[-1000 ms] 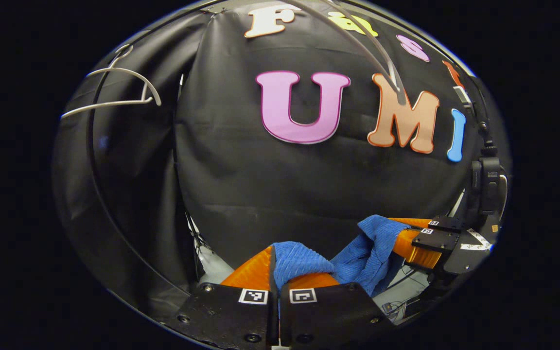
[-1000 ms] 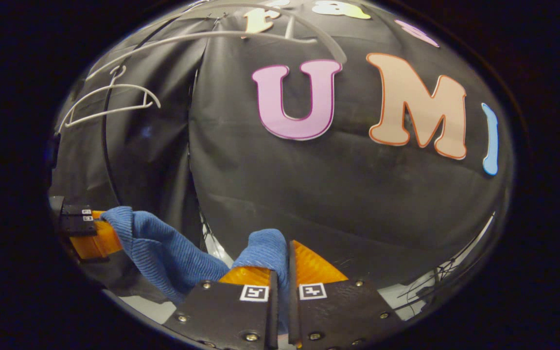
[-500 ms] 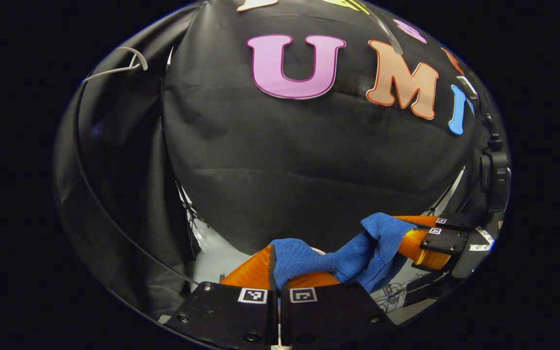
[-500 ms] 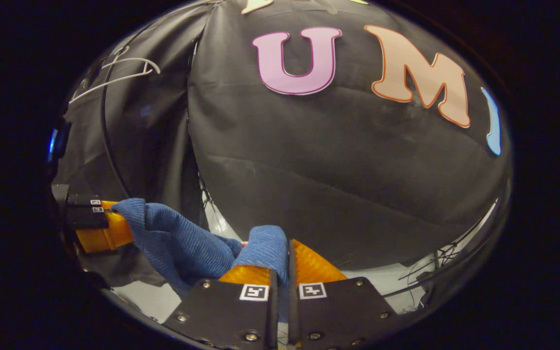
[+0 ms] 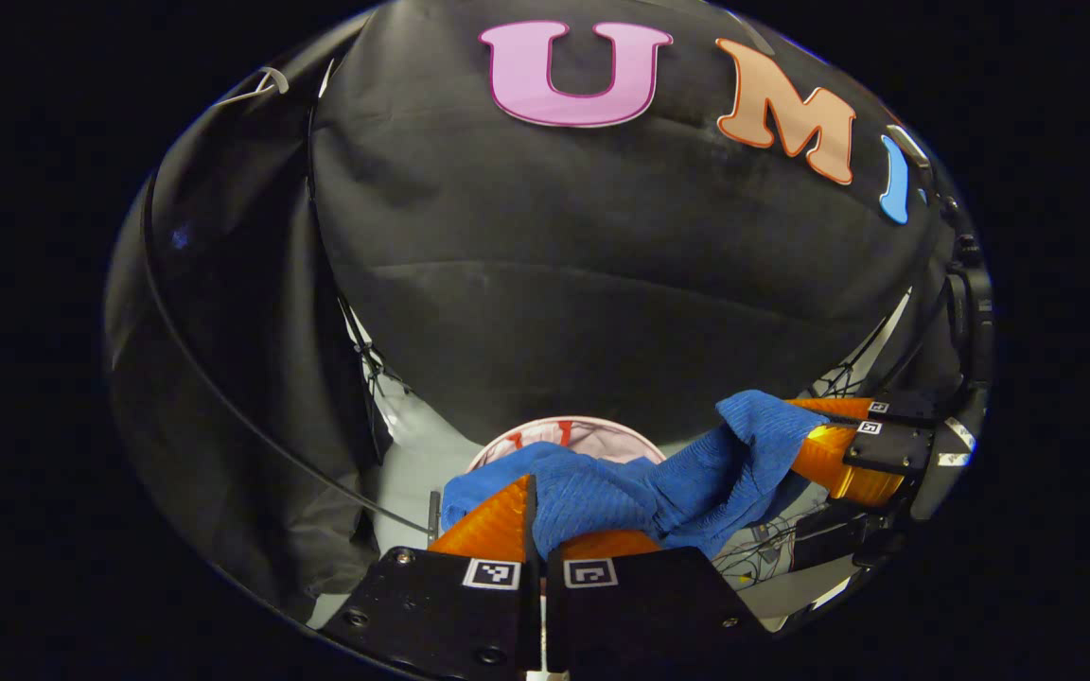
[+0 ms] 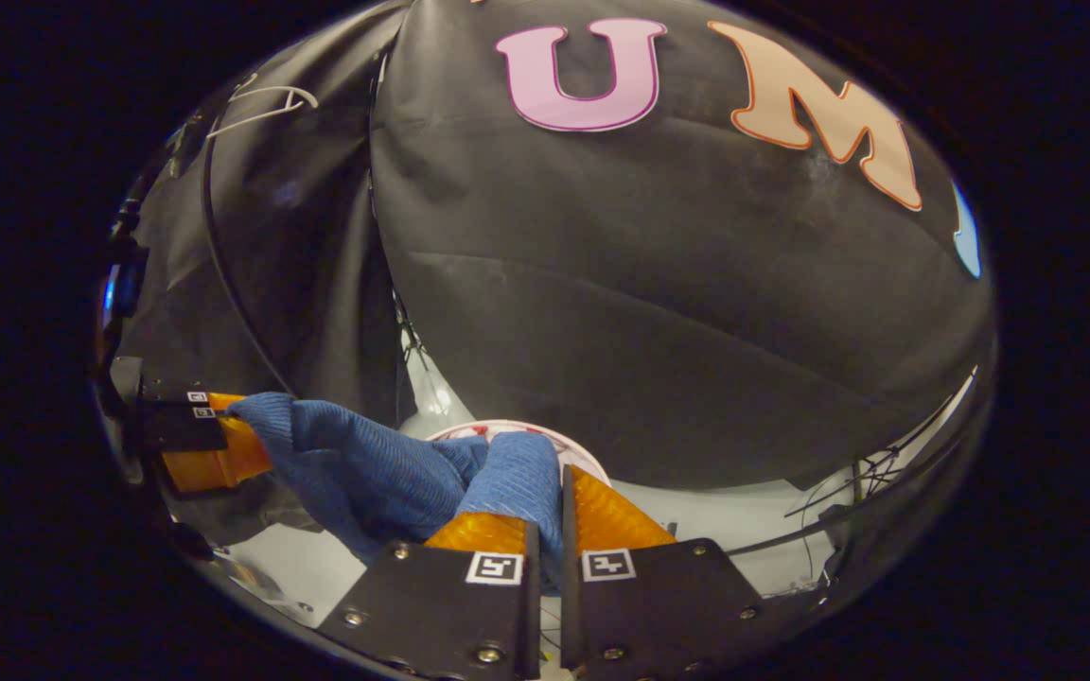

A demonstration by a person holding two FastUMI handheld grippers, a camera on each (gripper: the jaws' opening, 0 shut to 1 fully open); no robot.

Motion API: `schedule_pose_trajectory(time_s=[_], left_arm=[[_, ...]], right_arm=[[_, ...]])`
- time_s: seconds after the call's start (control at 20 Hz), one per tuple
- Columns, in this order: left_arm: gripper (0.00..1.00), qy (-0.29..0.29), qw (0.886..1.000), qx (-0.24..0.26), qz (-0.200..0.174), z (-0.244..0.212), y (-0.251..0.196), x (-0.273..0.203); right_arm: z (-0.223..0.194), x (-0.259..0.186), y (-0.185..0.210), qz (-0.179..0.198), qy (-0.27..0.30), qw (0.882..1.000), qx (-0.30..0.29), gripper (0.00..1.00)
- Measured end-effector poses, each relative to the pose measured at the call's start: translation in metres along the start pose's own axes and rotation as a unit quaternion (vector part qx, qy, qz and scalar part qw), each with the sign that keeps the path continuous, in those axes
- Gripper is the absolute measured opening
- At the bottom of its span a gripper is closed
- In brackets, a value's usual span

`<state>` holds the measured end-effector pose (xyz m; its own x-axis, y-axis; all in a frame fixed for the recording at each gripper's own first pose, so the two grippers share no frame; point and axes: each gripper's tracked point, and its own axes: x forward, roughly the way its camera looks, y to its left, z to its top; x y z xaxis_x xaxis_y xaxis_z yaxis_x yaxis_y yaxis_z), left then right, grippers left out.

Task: Grasp the clothes on the hanger with both hands and then place them into the laundry hamper below.

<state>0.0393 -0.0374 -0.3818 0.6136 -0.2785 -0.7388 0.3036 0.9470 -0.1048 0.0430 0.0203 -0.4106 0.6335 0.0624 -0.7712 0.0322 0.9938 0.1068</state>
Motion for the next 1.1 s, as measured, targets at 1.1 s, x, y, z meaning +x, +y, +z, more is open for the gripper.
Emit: schedule_pose_trajectory(time_s=[1.1], left_arm=[[0.31,0.044,0.999,-0.015,0.000,-0.031,-0.012,-0.003]], right_arm=[[0.000,-0.015,0.002,0.012,-0.005,1.000,0.005,0.09]])
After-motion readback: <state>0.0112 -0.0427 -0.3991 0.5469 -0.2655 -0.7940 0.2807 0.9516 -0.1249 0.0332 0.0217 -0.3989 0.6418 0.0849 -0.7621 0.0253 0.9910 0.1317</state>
